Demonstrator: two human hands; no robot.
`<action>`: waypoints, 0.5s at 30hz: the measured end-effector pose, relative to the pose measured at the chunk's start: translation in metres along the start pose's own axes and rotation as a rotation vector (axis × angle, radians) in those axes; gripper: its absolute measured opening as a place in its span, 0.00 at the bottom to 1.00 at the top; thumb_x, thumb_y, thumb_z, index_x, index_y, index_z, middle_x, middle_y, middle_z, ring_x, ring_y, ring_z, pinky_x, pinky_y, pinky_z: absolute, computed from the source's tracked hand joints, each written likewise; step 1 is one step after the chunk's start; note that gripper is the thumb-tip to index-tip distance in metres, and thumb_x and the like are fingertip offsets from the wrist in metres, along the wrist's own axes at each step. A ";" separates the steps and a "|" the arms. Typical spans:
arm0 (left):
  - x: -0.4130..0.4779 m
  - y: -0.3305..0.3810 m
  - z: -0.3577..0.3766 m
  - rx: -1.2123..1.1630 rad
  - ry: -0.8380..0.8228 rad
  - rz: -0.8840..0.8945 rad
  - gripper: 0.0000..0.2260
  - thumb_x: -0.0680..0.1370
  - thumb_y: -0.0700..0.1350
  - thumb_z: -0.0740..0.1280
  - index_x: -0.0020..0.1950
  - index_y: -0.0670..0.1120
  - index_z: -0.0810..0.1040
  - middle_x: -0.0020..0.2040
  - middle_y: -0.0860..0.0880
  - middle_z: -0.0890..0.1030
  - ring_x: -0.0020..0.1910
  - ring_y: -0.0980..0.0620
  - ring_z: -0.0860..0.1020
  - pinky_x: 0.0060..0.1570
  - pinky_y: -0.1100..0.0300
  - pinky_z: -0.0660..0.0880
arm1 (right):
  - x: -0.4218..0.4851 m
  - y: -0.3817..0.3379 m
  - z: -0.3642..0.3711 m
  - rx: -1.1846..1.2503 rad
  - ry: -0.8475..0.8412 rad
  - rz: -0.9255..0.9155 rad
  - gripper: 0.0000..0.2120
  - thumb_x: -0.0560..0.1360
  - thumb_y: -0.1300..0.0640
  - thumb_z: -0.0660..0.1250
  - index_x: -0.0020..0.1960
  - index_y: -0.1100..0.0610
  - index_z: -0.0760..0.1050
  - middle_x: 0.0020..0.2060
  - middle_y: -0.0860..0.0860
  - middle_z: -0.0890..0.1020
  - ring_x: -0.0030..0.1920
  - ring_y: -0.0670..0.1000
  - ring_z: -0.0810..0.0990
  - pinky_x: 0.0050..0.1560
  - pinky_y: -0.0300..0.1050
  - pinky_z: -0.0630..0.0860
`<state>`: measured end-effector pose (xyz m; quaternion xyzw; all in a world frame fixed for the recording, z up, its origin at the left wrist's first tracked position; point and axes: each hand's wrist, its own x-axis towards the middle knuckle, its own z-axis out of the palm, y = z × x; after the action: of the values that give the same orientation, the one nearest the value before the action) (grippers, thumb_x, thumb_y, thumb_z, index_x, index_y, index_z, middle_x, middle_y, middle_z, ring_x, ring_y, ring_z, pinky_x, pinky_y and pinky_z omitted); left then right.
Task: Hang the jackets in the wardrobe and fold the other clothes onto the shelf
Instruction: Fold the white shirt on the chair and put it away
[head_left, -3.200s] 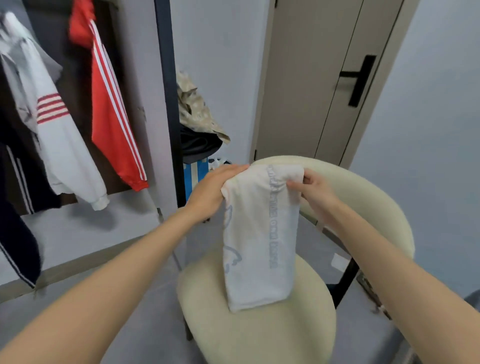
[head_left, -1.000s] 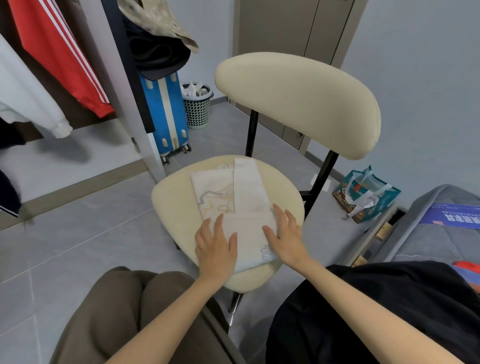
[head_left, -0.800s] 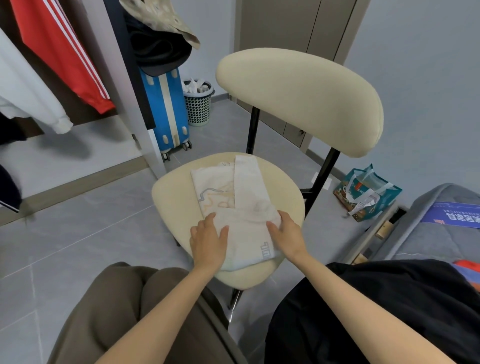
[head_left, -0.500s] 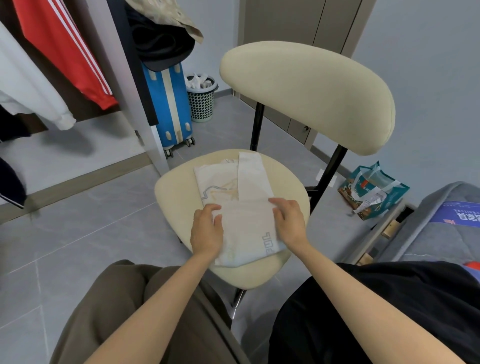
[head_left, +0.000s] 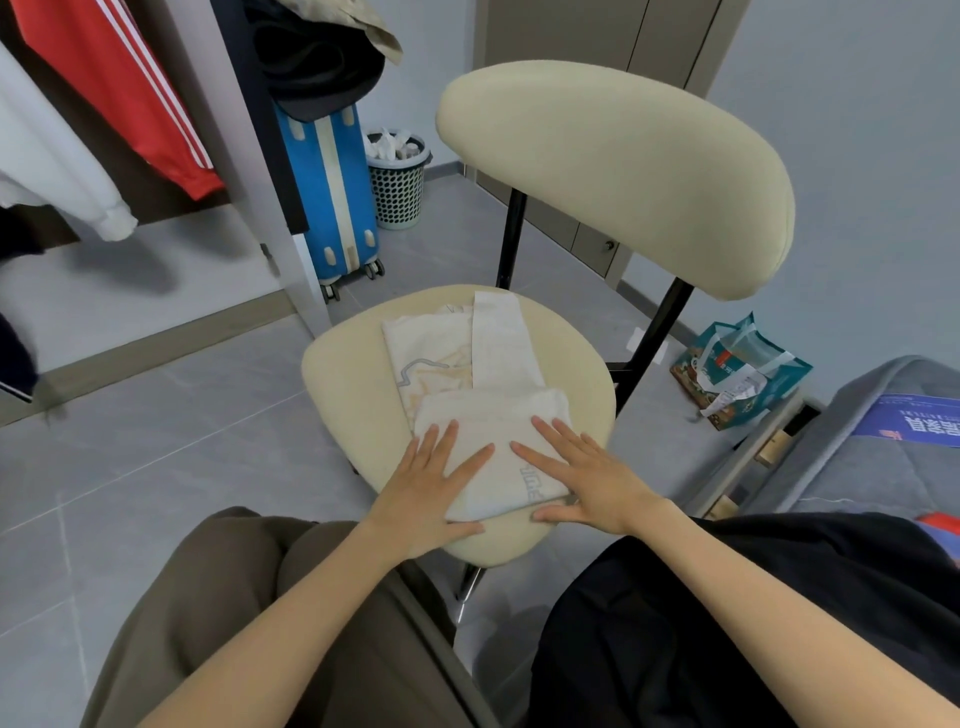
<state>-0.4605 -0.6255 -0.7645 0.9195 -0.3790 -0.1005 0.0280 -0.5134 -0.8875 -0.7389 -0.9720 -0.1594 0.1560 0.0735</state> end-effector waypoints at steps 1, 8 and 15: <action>0.000 -0.003 -0.001 0.004 -0.005 0.007 0.40 0.76 0.67 0.57 0.72 0.61 0.28 0.78 0.43 0.34 0.77 0.42 0.36 0.72 0.52 0.33 | 0.001 0.001 0.000 0.013 -0.004 -0.002 0.40 0.75 0.34 0.59 0.75 0.36 0.36 0.76 0.43 0.33 0.75 0.47 0.32 0.74 0.45 0.39; -0.004 -0.014 -0.022 -0.154 -0.105 0.009 0.26 0.84 0.52 0.54 0.77 0.60 0.42 0.80 0.46 0.45 0.78 0.46 0.45 0.75 0.57 0.42 | 0.002 -0.002 -0.014 0.128 -0.008 0.068 0.28 0.81 0.48 0.58 0.76 0.35 0.50 0.78 0.42 0.49 0.78 0.47 0.47 0.72 0.48 0.62; -0.035 -0.011 -0.057 -0.843 0.085 -0.202 0.14 0.80 0.58 0.59 0.55 0.52 0.79 0.53 0.51 0.81 0.52 0.50 0.78 0.50 0.63 0.72 | -0.016 -0.018 -0.046 0.649 0.227 0.200 0.11 0.76 0.40 0.63 0.48 0.46 0.76 0.43 0.43 0.81 0.43 0.42 0.78 0.42 0.37 0.72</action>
<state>-0.4655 -0.5942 -0.7041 0.8634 -0.2113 -0.2109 0.4066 -0.5178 -0.8799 -0.6872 -0.9200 0.0033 0.0961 0.3798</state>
